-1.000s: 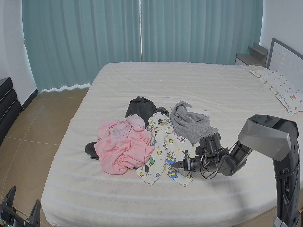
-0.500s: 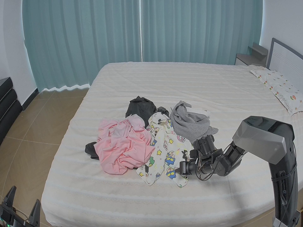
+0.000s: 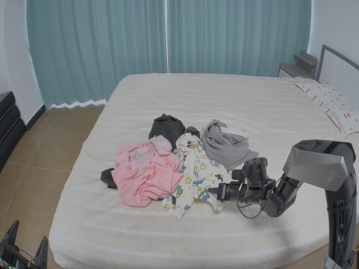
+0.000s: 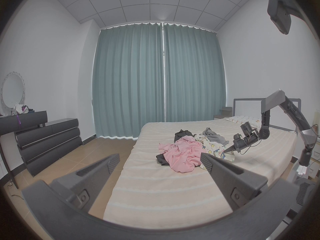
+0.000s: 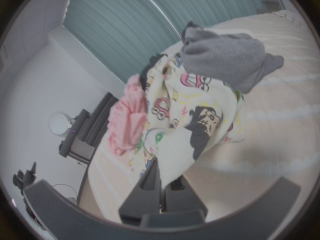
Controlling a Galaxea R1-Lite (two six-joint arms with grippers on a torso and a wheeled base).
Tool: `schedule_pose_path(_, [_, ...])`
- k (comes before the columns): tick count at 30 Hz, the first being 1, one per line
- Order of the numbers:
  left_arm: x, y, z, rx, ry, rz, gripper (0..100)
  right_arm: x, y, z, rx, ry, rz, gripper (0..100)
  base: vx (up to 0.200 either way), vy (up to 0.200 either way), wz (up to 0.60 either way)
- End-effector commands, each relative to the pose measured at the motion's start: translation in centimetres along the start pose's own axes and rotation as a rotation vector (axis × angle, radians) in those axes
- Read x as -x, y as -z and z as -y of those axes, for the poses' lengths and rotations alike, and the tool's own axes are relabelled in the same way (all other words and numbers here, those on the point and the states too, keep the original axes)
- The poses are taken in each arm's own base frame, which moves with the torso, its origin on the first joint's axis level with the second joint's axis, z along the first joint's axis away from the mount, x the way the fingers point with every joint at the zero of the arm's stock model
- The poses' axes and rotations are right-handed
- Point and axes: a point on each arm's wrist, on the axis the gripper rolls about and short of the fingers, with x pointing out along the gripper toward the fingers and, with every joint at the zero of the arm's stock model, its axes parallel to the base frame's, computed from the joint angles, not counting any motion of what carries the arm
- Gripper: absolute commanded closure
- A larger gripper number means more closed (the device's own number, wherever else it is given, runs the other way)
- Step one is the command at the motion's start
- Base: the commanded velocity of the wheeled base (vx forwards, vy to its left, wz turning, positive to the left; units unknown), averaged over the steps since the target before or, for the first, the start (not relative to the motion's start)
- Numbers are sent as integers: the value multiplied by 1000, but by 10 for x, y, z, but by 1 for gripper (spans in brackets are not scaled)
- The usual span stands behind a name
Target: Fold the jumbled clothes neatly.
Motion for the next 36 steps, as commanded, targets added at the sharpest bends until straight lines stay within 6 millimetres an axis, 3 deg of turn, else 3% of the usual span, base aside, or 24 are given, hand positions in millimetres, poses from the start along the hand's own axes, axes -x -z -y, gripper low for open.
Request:
schedule_pose_path(1, [0,5,0,0,0,-1,0,68,-4,-30,-17,-137,117,100,0,0,0])
schedule_pose_path(5, [0,5,0,0,0,-1,0,77,-3,-34,-4,-154,145,100,0,0,0])
schedule_pose_path(6, [0,5,0,-5,0,-1,0,103,0,-47,34,-189,199,100,0,0,0])
schedule_pose_path(8, [0,5,0,-6,0,-2,0,122,-5,-60,46,-215,234,100,0,0,0])
schedule_pose_path(12, [0,5,0,0,0,-1,0,149,-9,-73,60,-244,277,100,0,0,0])
schedule_pose_path(14, [0,5,0,-17,2,4,0,177,-13,-88,87,-291,338,100,0,0,0])
schedule_pose_path(20, [0,5,0,-45,2,5,0,220,-19,-109,143,-370,456,100,0,0,0])
schedule_pose_path(28, [0,1,0,-48,6,19,0,241,-28,-119,183,-413,549,100,0,0,0])
schedule_pose_path(29, [8,-44,0,28,11,157,0,244,-30,-121,189,-421,563,100,0,0,0])
schedule_pose_path(30, [10,-77,-1,104,26,222,0,245,-30,-122,192,-423,567,100,0,0,0])
schedule_pose_path(31, [10,-90,-1,139,36,245,0,245,-30,-122,193,-424,568,100,0,0,0])
schedule_pose_path(32, [2,-131,-1,253,95,268,0,247,-31,-123,200,-429,576,100,0,0,0])
schedule_pose_path(33, [-9,-149,0,267,162,236,0,249,-34,-126,207,-439,592,100,0,0,0])
schedule_pose_path(34, [-23,-153,2,223,252,174,0,252,-37,-129,211,-452,615,100,0,0,0])
schedule_pose_path(36, [-29,-151,3,203,298,140,0,253,-37,-129,207,-454,621,100,0,0,0])
